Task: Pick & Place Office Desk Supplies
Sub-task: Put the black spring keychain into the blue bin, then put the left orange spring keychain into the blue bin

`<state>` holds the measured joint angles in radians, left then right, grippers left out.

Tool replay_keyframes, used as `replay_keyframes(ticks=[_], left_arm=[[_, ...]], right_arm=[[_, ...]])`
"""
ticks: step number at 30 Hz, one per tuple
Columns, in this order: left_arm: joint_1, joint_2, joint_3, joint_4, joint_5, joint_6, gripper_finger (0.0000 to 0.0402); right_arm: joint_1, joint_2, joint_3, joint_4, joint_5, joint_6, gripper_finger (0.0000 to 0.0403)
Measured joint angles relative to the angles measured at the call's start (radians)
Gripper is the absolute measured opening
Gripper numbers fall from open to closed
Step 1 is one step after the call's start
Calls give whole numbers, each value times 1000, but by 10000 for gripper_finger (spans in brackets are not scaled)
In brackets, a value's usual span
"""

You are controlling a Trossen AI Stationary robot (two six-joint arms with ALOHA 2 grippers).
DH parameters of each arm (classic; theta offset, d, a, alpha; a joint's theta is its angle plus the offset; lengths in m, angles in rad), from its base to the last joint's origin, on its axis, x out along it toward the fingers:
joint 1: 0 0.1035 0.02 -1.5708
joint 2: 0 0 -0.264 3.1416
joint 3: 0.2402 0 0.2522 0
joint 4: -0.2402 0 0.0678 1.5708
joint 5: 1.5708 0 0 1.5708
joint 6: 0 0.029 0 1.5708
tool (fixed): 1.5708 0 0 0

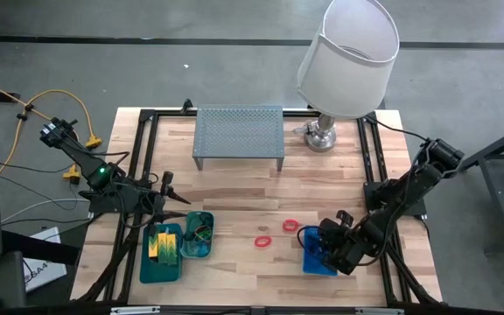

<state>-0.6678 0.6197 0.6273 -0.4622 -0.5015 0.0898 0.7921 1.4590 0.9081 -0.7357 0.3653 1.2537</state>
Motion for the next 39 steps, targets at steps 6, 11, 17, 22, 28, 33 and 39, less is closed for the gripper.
replay_keyframes(ticks=[6,11,17,22,28,33,39], left_arm=[[0,0,0,0,0,0,161],[0,0,0,0,0,0,161],[0,0,0,0,0,0,161],[0,0,0,0,0,0,161],[0,0,0,0,0,0,161],[0,0,0,0,0,0,161],[0,0,0,0,0,0,161]], right_arm=[[0,0,0,0,0,0,75],[0,0,0,13,1,-12,74],[-22,0,0,142,25,-185,72],[-103,2,0,306,1,-393,72],[-228,6,0,490,-76,-651,72],[-308,6,0,586,-170,-790,72],[-337,6,0,589,-191,-814,72]])
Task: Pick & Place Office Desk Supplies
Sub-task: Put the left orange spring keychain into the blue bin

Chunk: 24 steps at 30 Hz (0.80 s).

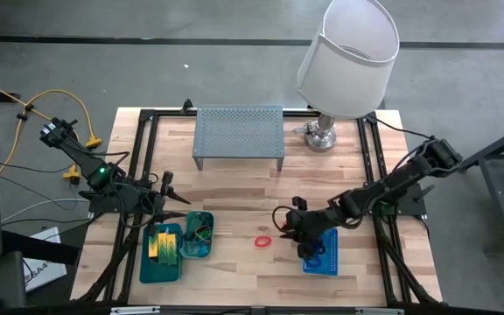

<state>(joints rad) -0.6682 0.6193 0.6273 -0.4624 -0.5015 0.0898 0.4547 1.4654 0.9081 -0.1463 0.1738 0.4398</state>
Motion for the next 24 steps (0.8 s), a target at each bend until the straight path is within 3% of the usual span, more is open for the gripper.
replay_keyframes(ticks=[9,20,24], left_arm=[[0,0,0,0,0,0,161],[0,0,0,0,0,0,161],[0,0,0,0,0,0,161]], right_arm=[[3,51,0,37,1,-33,72],[-42,271,0,320,-125,-104,72],[-57,338,40,342,-129,-162,72]])
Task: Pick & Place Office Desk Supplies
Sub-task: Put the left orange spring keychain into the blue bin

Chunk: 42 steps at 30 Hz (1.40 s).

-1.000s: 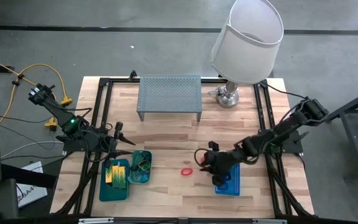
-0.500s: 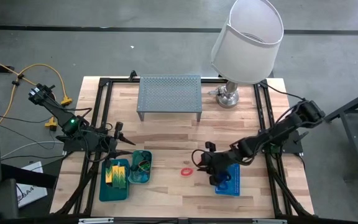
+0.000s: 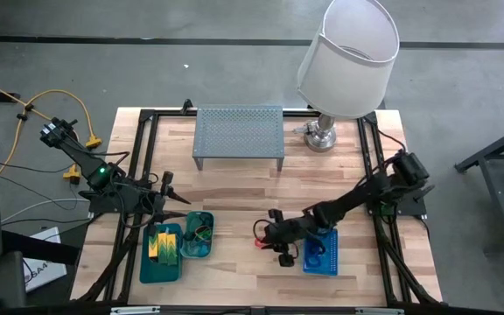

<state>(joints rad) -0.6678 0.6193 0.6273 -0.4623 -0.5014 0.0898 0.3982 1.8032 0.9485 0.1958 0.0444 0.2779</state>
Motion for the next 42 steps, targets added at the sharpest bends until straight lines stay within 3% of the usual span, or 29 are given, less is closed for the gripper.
replay_keyframes(ticks=[8,21,33,42], left_arm=[[0,0,0,0,0,0,161],[0,2,0,7,0,0,161],[0,2,0,8,0,0,161],[0,2,0,8,0,0,161]], right_arm=[[1,73,120,-90,1,-99,72],[48,147,120,-133,30,-70,73],[47,148,121,-131,56,-70,119],[46,148,121,-137,118,-79,118]])
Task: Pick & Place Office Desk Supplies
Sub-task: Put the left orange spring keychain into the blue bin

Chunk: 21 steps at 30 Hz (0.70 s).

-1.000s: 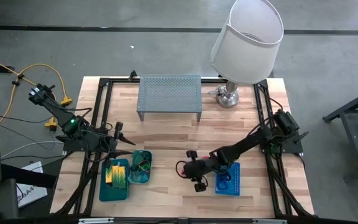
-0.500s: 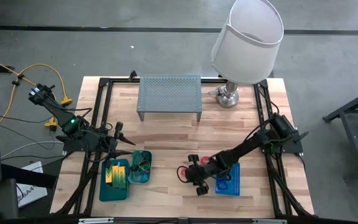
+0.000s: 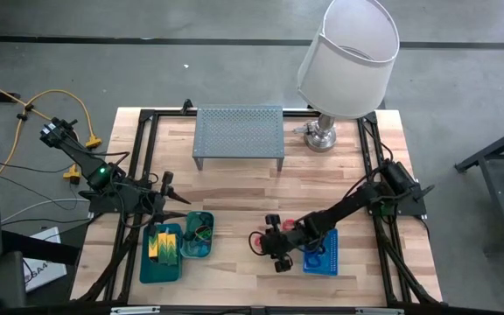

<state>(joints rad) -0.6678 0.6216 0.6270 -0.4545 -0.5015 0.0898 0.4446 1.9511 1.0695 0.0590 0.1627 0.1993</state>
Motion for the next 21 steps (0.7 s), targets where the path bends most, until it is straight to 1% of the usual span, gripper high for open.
replay_keyframes(ticks=[9,14,21], left_arm=[[0,0,0,0,0,0,161],[0,0,0,0,0,0,161],[0,0,0,0,0,0,161]], right_arm=[[0,0,0,-49,0,13,117],[-1,0,0,-79,26,14,118],[-9,0,0,-108,17,14,115]])
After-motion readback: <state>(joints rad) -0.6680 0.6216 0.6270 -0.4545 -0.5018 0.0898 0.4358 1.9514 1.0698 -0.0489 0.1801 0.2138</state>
